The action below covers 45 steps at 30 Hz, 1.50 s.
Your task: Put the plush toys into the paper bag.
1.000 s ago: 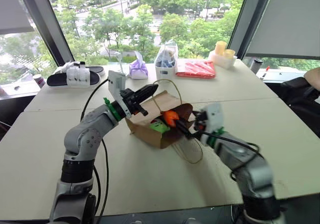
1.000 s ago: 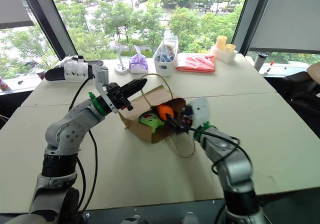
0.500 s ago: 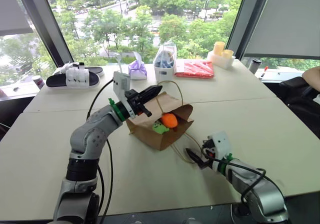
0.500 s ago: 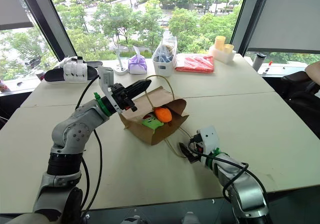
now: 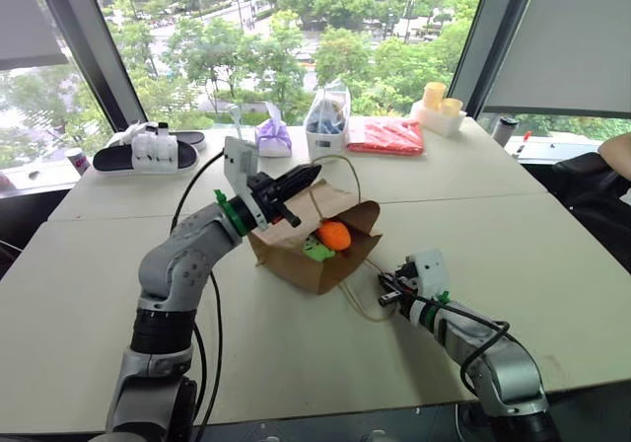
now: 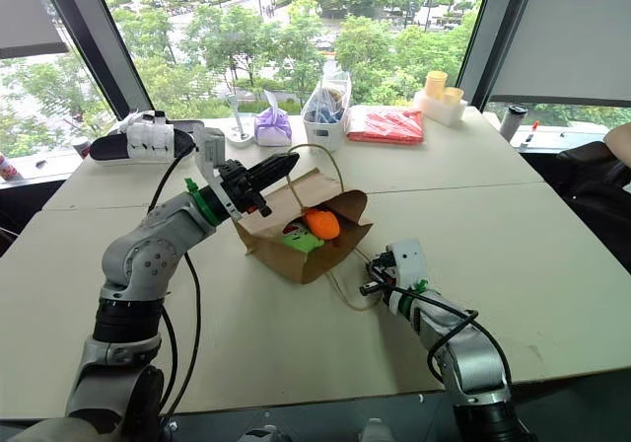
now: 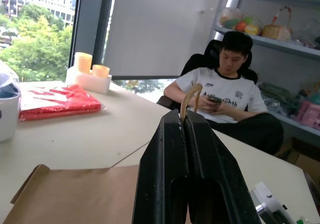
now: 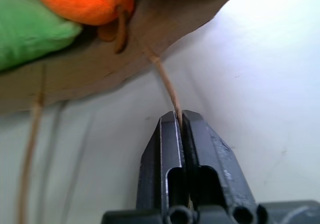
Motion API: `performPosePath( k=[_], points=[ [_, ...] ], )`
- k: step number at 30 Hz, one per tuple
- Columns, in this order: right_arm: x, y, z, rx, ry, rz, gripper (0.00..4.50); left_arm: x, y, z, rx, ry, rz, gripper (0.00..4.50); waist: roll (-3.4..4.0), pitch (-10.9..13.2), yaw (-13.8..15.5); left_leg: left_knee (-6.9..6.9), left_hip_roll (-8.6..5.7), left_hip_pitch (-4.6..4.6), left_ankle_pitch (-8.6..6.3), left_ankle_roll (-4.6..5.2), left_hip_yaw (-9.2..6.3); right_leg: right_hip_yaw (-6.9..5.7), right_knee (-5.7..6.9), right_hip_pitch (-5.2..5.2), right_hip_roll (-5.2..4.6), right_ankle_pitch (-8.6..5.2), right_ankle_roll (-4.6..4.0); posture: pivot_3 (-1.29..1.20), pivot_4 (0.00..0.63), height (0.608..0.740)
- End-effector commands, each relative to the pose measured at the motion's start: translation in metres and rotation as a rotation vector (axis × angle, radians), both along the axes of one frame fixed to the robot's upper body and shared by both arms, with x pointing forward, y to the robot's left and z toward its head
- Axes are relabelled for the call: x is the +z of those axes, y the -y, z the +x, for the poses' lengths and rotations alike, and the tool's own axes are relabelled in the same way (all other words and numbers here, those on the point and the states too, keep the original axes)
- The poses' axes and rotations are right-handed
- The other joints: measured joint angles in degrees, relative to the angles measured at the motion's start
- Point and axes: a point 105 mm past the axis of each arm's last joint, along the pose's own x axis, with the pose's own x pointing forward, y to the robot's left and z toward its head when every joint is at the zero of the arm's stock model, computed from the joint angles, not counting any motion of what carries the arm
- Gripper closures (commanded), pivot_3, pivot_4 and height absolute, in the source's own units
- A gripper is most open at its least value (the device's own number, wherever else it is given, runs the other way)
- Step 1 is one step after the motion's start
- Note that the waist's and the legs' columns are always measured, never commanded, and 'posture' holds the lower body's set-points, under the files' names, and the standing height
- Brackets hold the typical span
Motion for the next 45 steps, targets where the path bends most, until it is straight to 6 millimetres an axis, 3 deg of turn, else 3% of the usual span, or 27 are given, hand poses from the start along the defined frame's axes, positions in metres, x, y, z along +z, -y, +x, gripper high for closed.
performPosePath(
  k=[1,4,9,13,18,23,24,27,33,34,39,45],
  points=[
    [0.08,-0.004,0.001,0.077,0.207,0.078,4.48,0.028,-0.012,0.004,0.046,0.096,-0.037,4.5,0.01,0.01,0.0,0.0,0.0,-0.01,0.0,0.0,0.0,0.0,0.0,-0.01,0.0,0.0,0.0,0.0,0.15,0.74],
    [0.138,-0.011,0.001,0.16,0.349,0.114,4.48,0.034,-0.022,0.012,0.075,0.117,-0.027,4.5,0.02,0.02,-0.28,0.0,0.0,-0.02,0.0,0.0,0.0,0.0,0.01,-0.05,0.0,0.0,0.0,0.0,0.15,0.74],
    [0.176,-0.017,0.003,0.238,0.404,0.129,4.48,0.029,-0.032,0.02,0.112,0.122,-0.004,4.5,0.01,0.0,0.0,-0.11,0.02,-0.02,0.0,-0.01,-0.07,-0.11,0.0,-0.05,0.01,0.0,0.0,0.0,0.15,0.74],
    [0.175,-0.013,0.011,0.23,0.386,0.128,4.48,0.025,-0.028,0.022,0.115,0.132,0.003,4.5,-0.01,0.01,0.07,-0.02,-0.05,-0.12,0.05,-0.09,-0.04,-0.1,-0.07,-0.06,-0.1,0.0,0.01,0.0,0.15,0.74],
    [0.142,-0.008,0.019,0.206,0.301,0.057,4.48,-0.002,-0.018,0.03,0.135,0.098,0.049,4.5,-0.02,0.01,-0.05,-0.02,-0.05,-0.1,0.04,-0.07,0.0,-0.1,-0.06,-0.06,-0.1,0.0,0.01,0.0,0.15,0.74],
    [0.144,-0.003,0.019,0.19,0.317,0.06,4.48,-0.016,-0.012,0.032,0.107,0.091,0.105,4.5,-0.01,0.01,-0.18,-0.02,-0.03,-0.1,0.04,-0.06,0.04,-0.08,-0.02,-0.11,-0.09,0.0,0.01,0.0,0.15,0.74],
    [0.147,-0.003,0.019,0.184,0.326,0.068,4.5,-0.014,-0.013,0.032,0.101,0.086,0.1,4.24,-0.01,0.01,-0.18,-0.02,-0.03,-0.1,0.04,-0.06,0.03,-0.08,-0.01,-0.11,-0.09,0.0,0.01,0.0,0.15,0.74],
    [0.16,-0.001,0.017,0.184,0.359,0.1,3.54,-0.012,-0.02,0.032,0.088,0.067,0.094,3.18,-0.01,0.01,-0.18,-0.02,-0.03,-0.1,0.03,-0.06,0.03,-0.08,-0.02,-0.11,-0.09,0.0,0.01,0.0,0.15,0.74],
    [0.191,0.0,0.013,0.182,0.449,0.12,0.44,-0.003,-0.04,0.029,0.098,0.067,0.105,0.1,-0.01,0.01,-0.18,-0.02,-0.03,-0.1,0.0,0.0,0.01,-0.08,-0.01,-0.12,-0.09,0.0,0.01,0.0,0.15,0.74],
    [0.2,0.001,0.01,0.183,0.474,0.139,0.03,-0.001,-0.043,0.026,0.081,0.063,0.106,0.0,-0.01,0.01,-0.17,-0.02,-0.03,-0.1,0.0,0.0,0.01,-0.08,0.0,-0.12,-0.09,0.0,0.01,0.0,0.15,0.74],
    [0.226,0.021,-0.001,0.129,0.555,0.241,0.03,-0.001,-0.051,0.007,0.004,0.054,0.175,0.0,0.0,0.01,-0.1,-0.04,-0.02,-0.12,-0.03,0.04,-0.03,-0.08,0.0,-0.14,-0.09,0.0,0.01,0.0,0.15,0.74],
    [0.21,0.052,-0.003,-0.032,0.522,0.299,0.03,-0.011,-0.058,0.0,-0.022,0.007,0.193,0.0,0.0,0.01,-0.01,-0.04,-0.02,-0.11,-0.06,0.09,-0.03,-0.08,0.0,-0.12,-0.09,0.0,0.01,0.0,0.15,0.74]
  ],
)
